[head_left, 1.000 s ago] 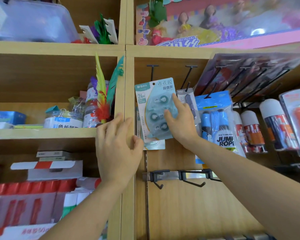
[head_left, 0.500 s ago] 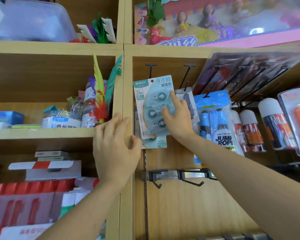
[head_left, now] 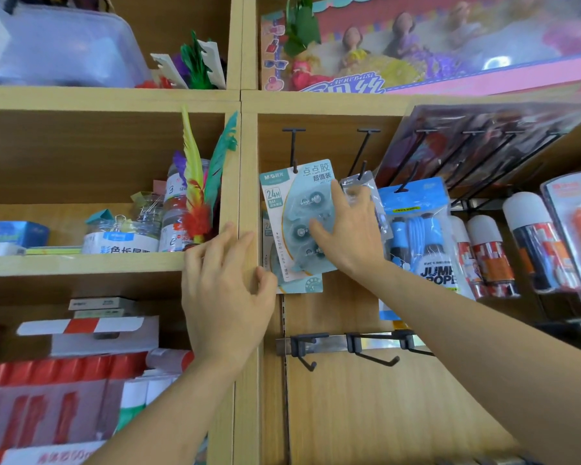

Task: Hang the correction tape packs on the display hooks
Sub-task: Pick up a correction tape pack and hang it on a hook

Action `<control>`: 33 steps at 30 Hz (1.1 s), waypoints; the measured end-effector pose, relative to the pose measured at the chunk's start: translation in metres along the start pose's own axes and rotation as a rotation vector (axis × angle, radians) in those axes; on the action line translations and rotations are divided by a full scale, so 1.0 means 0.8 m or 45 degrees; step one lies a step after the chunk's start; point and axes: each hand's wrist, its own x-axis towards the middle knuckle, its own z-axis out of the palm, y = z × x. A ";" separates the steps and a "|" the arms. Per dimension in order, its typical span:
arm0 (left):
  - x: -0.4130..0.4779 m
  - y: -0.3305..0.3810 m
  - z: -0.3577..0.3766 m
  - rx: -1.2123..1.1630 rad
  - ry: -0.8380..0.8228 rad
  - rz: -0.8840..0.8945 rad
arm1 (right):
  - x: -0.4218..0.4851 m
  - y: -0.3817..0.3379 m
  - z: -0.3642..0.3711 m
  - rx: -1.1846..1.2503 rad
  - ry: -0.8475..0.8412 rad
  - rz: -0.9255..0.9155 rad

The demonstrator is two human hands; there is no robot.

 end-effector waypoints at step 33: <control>0.003 -0.003 -0.001 0.011 -0.011 0.030 | 0.035 -0.008 0.047 -0.436 -1.067 -0.271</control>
